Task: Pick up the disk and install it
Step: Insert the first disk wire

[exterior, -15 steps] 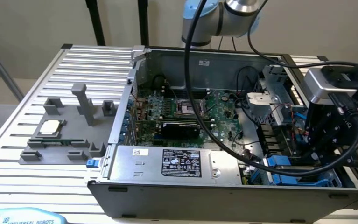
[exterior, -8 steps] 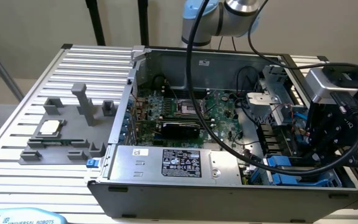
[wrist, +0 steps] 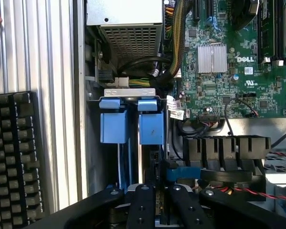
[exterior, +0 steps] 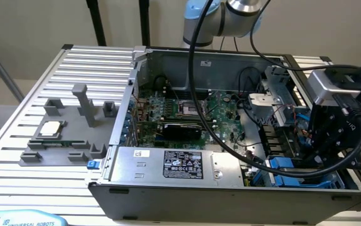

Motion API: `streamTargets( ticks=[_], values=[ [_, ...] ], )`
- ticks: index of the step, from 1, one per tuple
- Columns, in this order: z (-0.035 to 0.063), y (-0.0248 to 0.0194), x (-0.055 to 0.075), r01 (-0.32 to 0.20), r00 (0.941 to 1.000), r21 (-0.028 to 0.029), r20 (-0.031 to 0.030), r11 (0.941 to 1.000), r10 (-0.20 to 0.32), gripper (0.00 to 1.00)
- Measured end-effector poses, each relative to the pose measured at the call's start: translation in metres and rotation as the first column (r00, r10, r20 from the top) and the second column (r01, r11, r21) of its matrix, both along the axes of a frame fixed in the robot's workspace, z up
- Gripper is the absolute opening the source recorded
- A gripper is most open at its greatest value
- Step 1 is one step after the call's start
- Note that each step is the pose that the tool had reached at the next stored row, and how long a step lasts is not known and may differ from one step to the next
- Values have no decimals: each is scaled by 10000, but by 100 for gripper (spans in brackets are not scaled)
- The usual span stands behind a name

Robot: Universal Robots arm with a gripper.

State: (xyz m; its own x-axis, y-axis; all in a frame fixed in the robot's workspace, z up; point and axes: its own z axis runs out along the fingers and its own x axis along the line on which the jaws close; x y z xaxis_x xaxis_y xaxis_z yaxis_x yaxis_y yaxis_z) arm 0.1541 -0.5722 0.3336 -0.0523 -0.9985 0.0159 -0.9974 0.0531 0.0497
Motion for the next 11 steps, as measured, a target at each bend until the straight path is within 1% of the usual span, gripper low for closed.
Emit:
streamTargets(
  ticks=[6,7,9,10,11],
  values=[
    [-7,0,0,0,10000,-3,3,10000,0,16],
    [-10,0,1,-1,10000,1,7,10000,1,18],
    [0,0,1,-2,10000,2,1,10000,2,18],
    [10,1,1,-2,10000,-1,1,10000,2,25],
    [18,0,-1,0,10000,1,1,10000,0,25]
  ],
)
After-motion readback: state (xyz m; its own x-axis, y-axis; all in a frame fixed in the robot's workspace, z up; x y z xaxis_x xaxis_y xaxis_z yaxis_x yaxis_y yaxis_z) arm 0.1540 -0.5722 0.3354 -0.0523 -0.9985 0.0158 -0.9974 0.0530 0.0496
